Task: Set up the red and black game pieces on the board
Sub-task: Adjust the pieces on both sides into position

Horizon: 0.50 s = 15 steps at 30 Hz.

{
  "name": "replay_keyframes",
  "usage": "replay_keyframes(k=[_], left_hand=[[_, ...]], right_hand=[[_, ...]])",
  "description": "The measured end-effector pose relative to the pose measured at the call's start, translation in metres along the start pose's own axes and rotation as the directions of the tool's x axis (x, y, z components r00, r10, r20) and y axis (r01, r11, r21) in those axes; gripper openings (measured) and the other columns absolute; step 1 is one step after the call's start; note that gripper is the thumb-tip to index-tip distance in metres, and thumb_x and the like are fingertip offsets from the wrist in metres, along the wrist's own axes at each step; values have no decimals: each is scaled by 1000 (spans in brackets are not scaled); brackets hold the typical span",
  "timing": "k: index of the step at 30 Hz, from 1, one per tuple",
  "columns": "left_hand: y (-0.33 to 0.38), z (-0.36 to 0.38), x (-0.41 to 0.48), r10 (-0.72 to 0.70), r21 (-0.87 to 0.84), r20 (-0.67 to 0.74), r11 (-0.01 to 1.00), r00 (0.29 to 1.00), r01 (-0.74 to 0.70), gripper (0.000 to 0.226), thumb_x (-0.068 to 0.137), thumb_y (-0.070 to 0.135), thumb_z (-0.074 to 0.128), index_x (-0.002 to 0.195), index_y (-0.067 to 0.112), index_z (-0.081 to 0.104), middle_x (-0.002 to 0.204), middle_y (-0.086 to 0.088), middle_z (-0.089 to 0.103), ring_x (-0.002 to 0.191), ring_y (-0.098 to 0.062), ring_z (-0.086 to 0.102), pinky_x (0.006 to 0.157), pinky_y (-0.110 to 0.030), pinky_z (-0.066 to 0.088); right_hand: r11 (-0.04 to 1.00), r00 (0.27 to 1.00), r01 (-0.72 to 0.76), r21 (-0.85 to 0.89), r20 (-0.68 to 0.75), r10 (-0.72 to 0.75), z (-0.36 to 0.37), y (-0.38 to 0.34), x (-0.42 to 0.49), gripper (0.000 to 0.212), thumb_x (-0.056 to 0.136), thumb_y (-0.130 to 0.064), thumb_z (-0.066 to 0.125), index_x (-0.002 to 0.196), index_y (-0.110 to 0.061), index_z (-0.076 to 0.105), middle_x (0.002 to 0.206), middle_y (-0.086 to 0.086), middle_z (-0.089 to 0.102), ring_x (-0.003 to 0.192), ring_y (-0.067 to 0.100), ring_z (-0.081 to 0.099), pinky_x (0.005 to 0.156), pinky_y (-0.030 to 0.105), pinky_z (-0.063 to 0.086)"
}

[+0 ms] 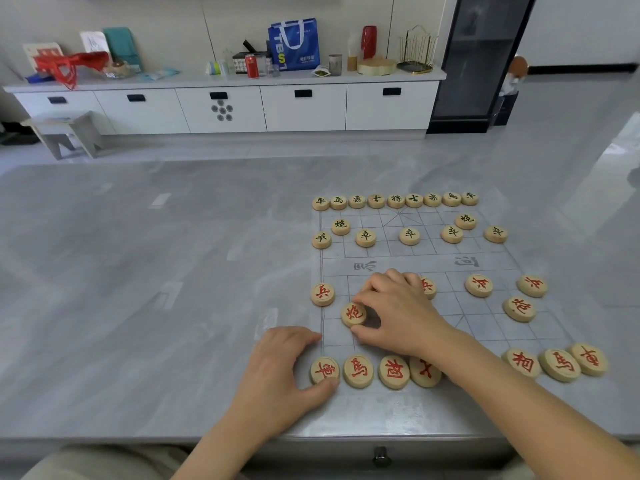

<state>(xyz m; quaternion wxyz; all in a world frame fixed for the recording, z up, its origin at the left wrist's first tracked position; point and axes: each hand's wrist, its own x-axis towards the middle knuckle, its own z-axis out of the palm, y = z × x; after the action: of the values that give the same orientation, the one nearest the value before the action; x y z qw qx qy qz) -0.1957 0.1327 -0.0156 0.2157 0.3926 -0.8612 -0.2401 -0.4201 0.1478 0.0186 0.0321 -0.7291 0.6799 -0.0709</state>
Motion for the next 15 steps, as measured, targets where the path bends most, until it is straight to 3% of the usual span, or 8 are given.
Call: replay_keyframes(k=[4, 11, 15], left_hand=[[0, -1, -3, -11, -15, -9, 1000, 1000, 11, 64, 64, 66, 60, 118, 33, 56, 112, 26, 48, 110, 6, 42, 95, -11, 33], [0, 0, -3, 4, 9, 6, 1000, 1000, -4, 68, 63, 69, 59, 119, 30, 57, 113, 22, 49, 109, 3, 42, 96, -17, 36], [0, -2, -7, 10, 12, 20, 1000, 1000, -10, 67, 63, 65, 61, 119, 29, 56, 112, 23, 48, 107, 3, 42, 93, -10, 31]], right_hand=[[1000, 1000, -18, 5, -16, 18, 2, -3, 2, 45, 79, -59, 50, 112, -31, 60, 106, -11, 49, 104, 13, 38, 87, 32, 24], [999, 999, -44, -6, 13, 44, 0, -3, -1, 52, 78, -67, 48, 116, -32, 56, 110, -12, 47, 106, 12, 37, 87, 31, 21], [997, 998, -63, 50, -17, 64, -8, -3, -16, 74, 67, -76, 24, 122, -36, 53, 108, -18, 43, 107, 9, 36, 86, 30, 18]])
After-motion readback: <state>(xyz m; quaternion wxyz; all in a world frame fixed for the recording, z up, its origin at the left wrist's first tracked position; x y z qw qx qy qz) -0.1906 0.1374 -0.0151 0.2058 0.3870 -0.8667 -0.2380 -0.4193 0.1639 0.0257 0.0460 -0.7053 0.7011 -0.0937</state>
